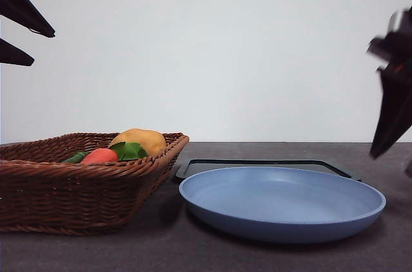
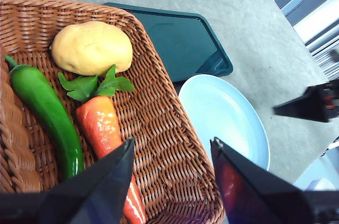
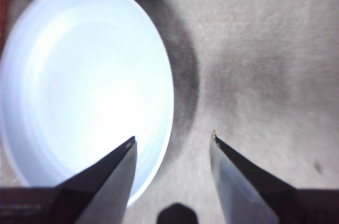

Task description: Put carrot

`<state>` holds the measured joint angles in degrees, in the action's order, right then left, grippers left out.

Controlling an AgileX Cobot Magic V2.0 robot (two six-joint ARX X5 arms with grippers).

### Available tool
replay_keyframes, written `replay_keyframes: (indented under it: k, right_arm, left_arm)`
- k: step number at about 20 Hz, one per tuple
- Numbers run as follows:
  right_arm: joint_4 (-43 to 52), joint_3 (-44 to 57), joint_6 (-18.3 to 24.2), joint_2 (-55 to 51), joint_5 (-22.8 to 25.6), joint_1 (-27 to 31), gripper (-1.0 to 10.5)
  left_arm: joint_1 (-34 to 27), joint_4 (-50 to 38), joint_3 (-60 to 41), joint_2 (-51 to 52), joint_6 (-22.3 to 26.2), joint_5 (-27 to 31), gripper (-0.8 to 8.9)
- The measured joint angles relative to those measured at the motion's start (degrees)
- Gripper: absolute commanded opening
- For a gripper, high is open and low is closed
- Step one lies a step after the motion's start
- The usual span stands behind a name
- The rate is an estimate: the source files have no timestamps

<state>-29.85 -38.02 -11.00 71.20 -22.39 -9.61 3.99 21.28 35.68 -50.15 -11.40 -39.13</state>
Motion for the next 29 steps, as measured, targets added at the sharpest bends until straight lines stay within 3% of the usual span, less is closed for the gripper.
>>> replay_keyframes:
  k: [5,12,16,21,25,29]
  right_arm:
    - [6.71,0.0,-2.29,8.35,0.04,-2.54,1.8]
    - [9.11,0.0,-4.72,9.53,0.07,-2.71,0.0]
    - [9.11,0.0,-4.87,9.53,0.07,-2.71,0.1]
    - [7.65,0.0,-4.87,7.91,0.11,-2.36,0.1]
    - [1.73,0.0,-4.85,0.48,0.35,-0.7,0.1]
    - [-3.58,0.0,-4.79,-6.73,0.52,0.94,0.1]
  left_arm:
    - [0.0,0.0,0.0,0.0,0.0,0.04,2.59]
    - [0.0,0.0,0.0,0.0,0.0,0.15,2.61]
    - [0.0,0.0,0.0,0.0,0.0,0.15,2.64]
    - [2.16,-2.19,0.0,0.0,0.02,0.96,3.54]
    - [8.7,-2.73,0.24,-1.75,-0.2,9.62,3.54]
    - [16.46,1.29,5.55,-10.1,-0.44,21.22,3.5]
